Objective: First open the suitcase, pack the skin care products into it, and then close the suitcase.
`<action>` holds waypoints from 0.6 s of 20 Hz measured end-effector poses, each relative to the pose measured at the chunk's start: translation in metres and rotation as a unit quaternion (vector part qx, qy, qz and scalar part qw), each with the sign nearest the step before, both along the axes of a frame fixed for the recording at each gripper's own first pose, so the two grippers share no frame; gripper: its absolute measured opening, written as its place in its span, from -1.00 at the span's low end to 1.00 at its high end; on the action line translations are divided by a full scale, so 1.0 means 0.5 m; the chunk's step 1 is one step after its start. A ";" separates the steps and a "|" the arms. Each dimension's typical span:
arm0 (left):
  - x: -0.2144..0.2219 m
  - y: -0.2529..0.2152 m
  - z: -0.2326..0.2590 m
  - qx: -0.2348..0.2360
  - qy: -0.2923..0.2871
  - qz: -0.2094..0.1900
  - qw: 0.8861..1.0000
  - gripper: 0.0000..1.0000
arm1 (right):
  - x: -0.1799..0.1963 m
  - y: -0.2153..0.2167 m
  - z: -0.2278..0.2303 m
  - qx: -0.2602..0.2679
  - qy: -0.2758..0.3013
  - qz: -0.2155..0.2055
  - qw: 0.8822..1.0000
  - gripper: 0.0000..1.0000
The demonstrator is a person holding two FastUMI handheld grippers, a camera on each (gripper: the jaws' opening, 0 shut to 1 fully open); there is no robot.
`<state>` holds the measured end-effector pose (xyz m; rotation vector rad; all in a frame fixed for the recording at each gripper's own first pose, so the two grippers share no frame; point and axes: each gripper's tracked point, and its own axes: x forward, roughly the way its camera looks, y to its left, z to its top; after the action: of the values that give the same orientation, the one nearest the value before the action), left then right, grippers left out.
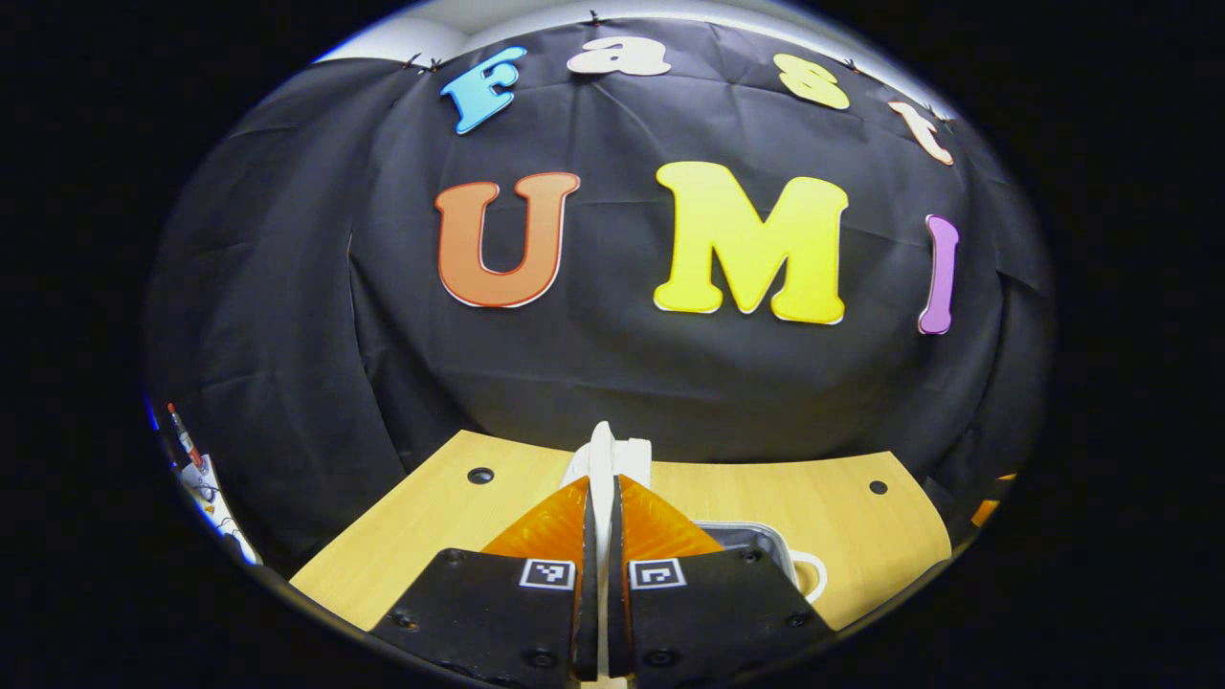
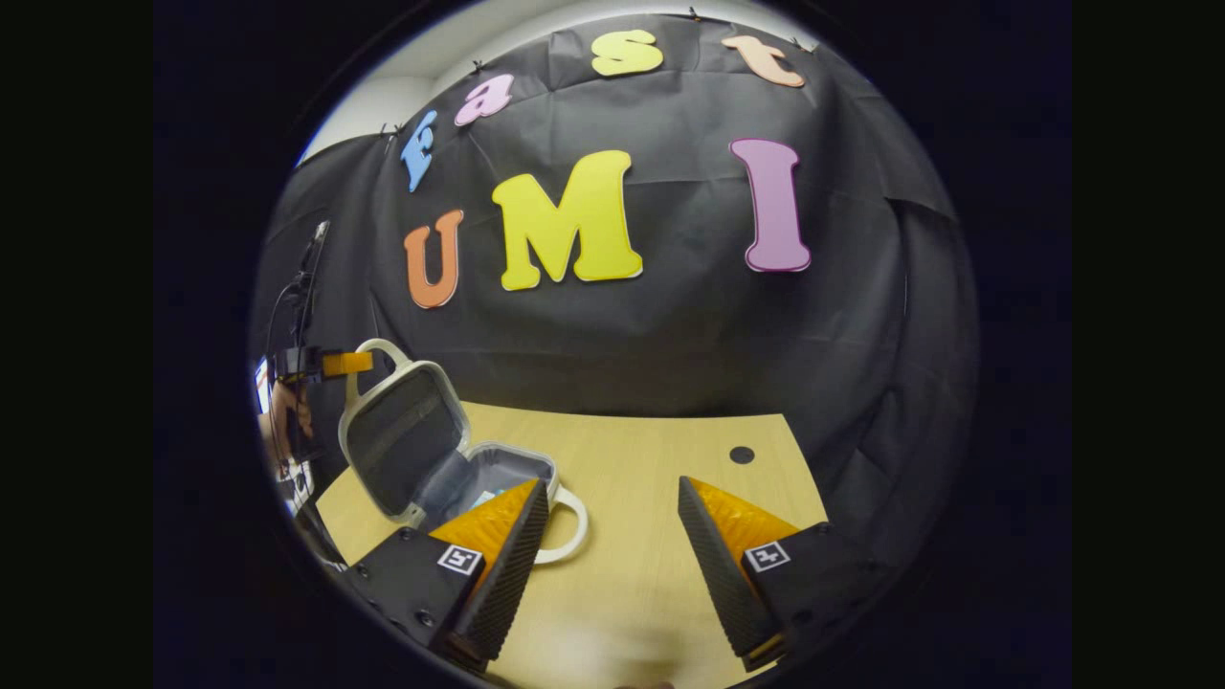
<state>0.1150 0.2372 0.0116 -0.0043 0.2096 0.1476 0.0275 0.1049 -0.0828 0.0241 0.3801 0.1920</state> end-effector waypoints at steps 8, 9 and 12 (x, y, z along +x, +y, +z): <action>-0.004 -0.254 -0.052 0.064 0.006 -0.050 0.997 -0.87 | -0.022 -0.115 -0.014 -0.015 0.003 -0.006 1.000 0.62; 0.002 -0.281 -0.066 0.067 0.012 -0.055 0.996 -0.87 | -0.025 -0.126 -0.016 -0.018 0.004 -0.006 1.000 0.61; 0.022 -0.355 -0.118 0.071 0.025 -0.074 0.994 -0.87 | -0.035 -0.169 -0.027 -0.024 0.013 -0.010 1.000 0.62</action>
<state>0.1258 0.0597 -0.0475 0.1559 0.2479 0.0149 0.0101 0.0206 -0.0963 -0.0170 0.4093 0.1621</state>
